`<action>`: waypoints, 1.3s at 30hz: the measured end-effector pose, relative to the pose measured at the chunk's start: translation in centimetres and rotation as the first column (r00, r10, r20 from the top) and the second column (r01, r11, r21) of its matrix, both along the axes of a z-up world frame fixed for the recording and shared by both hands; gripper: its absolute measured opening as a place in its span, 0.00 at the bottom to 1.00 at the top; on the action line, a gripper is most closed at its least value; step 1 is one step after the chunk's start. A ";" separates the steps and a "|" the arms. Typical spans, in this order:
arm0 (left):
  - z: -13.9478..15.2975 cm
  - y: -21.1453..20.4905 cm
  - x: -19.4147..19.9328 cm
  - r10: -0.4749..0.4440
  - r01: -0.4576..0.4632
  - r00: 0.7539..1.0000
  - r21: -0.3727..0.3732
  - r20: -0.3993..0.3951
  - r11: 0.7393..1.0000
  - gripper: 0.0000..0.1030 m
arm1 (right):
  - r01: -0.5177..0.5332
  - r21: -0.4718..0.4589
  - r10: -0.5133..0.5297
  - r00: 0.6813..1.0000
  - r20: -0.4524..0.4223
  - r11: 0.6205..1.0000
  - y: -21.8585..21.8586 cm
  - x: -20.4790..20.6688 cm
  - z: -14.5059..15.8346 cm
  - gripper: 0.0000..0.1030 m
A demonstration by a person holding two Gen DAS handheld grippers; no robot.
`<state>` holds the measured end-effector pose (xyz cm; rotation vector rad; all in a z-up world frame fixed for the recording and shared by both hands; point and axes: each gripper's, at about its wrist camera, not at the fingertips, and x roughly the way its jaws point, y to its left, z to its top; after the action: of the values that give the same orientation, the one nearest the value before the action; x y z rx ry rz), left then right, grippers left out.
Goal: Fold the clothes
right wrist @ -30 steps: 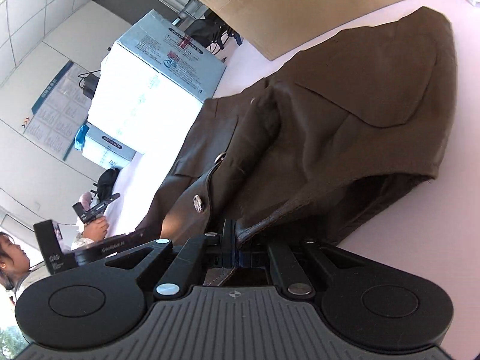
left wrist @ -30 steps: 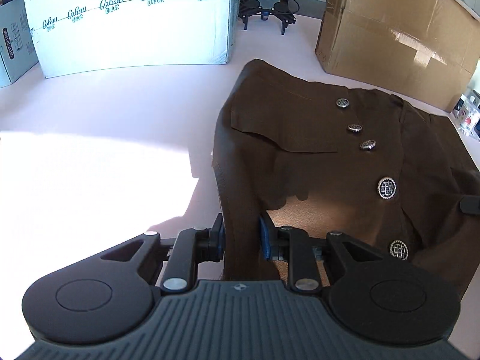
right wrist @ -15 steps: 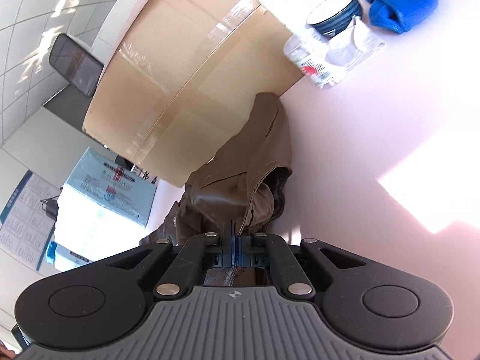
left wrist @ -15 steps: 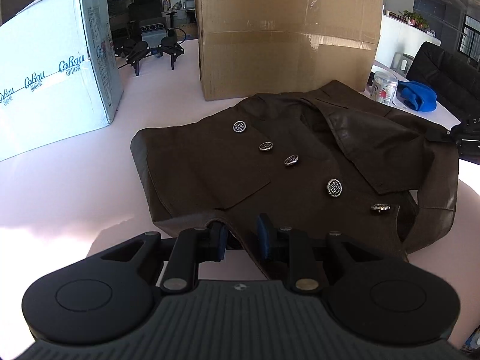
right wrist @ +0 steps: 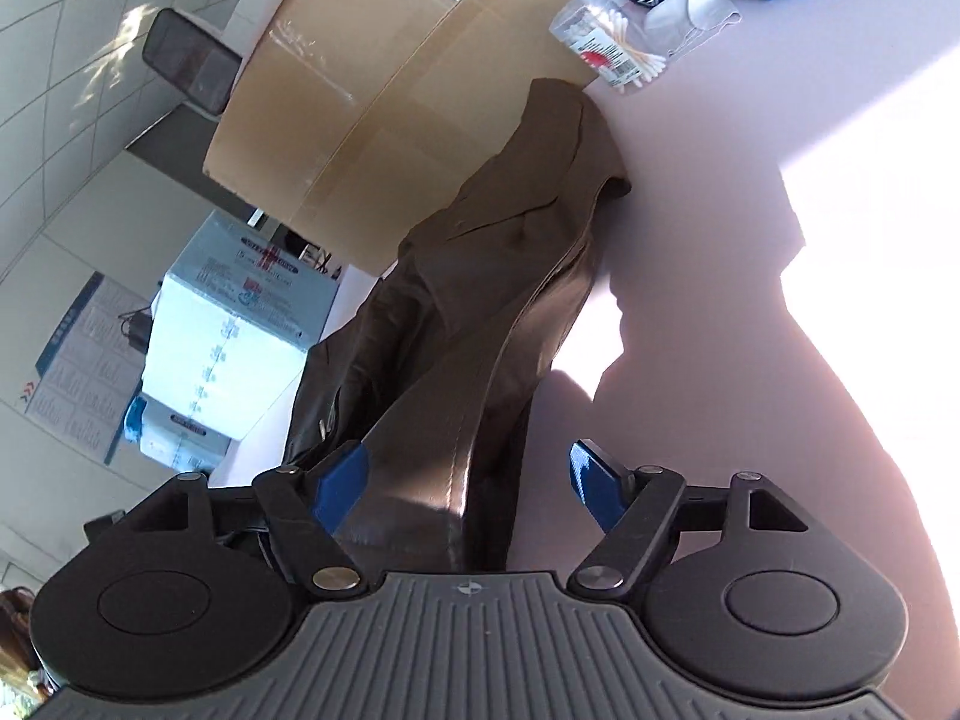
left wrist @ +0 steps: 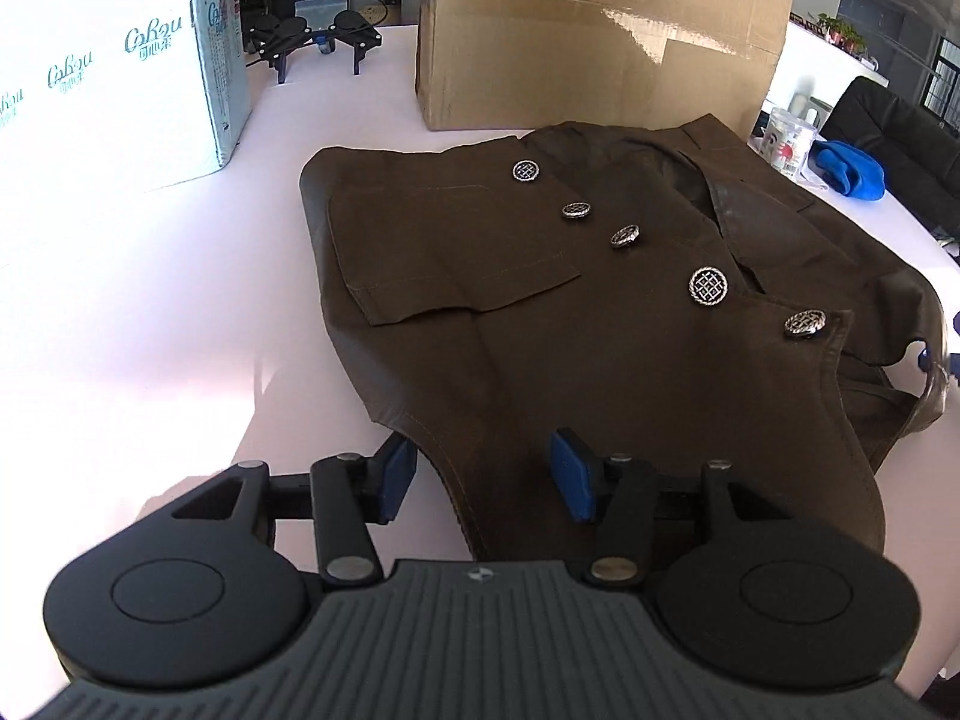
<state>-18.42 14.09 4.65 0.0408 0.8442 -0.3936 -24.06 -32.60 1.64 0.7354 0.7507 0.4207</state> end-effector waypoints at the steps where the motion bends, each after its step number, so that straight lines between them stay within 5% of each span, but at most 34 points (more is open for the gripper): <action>1: 0.2 0.4 -0.4 -0.015 0.014 1.000 -0.023 -0.009 1.000 0.46 | -0.026 -0.028 0.027 0.999 0.022 0.999 0.9 -0.4 0.2 0.70; 7: 1.5 -0.6 -3.2 -0.109 0.110 0.993 -0.010 0.039 0.994 0.45 | -0.069 -0.223 0.113 0.974 0.194 0.972 5.8 -2.0 2.1 0.64; 9: 2.1 -0.7 -3.9 -0.110 0.110 0.992 -0.002 0.065 0.994 0.44 | -0.026 -0.265 0.095 0.963 0.253 0.964 6.1 -2.3 2.7 0.31; 12: 2.8 -0.9 -4.6 -0.105 0.103 0.990 0.022 0.096 0.994 0.30 | 0.004 -0.257 0.075 0.952 0.298 0.967 5.4 -2.1 3.4 0.08; 21: 4.9 -1.8 -4.7 -0.065 0.068 0.989 -0.018 0.132 0.998 0.02 | 0.206 -0.239 -0.079 0.889 0.451 0.949 1.8 -3.5 6.8 0.05; 25: 5.5 -2.8 -5.4 -0.129 0.136 0.980 -0.033 0.149 0.990 0.00 | 0.302 -0.262 -0.166 0.884 0.437 0.916 -2.0 -3.4 7.7 0.05; 29: 4.2 -5.6 -6.2 -0.255 0.252 0.960 0.040 0.114 0.967 0.02 | 0.405 -0.310 -0.293 0.890 0.349 0.860 -5.8 -2.9 6.8 0.05; 30: 3.9 -6.1 -6.1 -0.268 0.263 0.957 0.058 0.108 0.963 0.10 | 0.431 -0.334 -0.335 0.890 0.308 0.838 -6.7 -2.7 6.3 0.05; 33: 3.5 -6.3 -4.6 -0.250 0.243 0.962 0.066 0.115 0.968 0.56 | 0.501 -0.410 -0.450 0.865 0.220 0.762 -8.7 -2.7 3.9 0.05; 37: 3.4 -5.4 -0.8 -0.167 0.163 0.976 0.046 0.137 0.986 0.69 | 0.551 -0.457 -0.546 0.823 0.158 0.698 -10.3 -3.5 1.5 0.08; 38: 3.3 -5.3 0.3 -0.146 0.139 0.980 0.059 0.137 0.989 0.70 | 0.560 -0.467 -0.568 0.811 0.142 0.684 -10.6 -3.8 1.1 0.19; 39: 3.0 -5.4 1.5 -0.128 0.117 0.982 0.084 0.141 0.990 0.70 | 0.575 -0.475 -0.592 0.795 0.131 0.666 -10.7 -4.1 1.1 0.42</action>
<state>-16.92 8.67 7.68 0.1901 0.7131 -0.4686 -28.19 -43.35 2.73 0.4534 0.5728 -0.3790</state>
